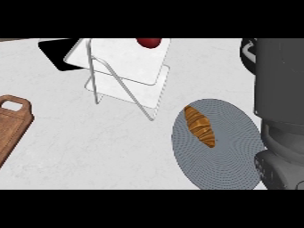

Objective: Pick the tomato from the placemat and place it in the tiered shelf

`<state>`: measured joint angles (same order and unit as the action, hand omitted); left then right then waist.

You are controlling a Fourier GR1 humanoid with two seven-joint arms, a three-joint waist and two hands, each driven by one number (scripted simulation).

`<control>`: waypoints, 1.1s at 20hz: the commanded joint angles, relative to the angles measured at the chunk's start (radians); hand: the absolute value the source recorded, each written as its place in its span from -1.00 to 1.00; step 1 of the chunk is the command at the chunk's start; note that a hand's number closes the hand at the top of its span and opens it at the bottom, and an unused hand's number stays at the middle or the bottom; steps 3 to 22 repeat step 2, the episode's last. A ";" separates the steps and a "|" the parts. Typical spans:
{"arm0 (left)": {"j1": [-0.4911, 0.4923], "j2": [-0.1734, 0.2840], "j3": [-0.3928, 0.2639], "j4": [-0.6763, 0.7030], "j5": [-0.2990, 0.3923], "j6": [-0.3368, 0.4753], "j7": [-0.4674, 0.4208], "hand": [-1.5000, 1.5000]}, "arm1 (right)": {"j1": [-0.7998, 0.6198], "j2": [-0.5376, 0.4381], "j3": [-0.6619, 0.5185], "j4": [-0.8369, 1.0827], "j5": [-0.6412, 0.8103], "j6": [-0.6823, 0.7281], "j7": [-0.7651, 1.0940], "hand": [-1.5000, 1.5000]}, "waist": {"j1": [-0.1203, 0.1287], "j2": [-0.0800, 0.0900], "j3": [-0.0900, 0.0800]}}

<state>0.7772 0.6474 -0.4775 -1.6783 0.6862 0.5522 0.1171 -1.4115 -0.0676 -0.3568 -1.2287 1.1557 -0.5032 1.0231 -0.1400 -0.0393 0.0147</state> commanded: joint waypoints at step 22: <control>-0.253 -0.006 0.100 -0.090 -0.026 -0.044 -0.081 0.00 | 0.037 0.010 -0.029 -0.080 -0.015 0.021 0.053 -1.00 | -0.050 -0.006 -0.014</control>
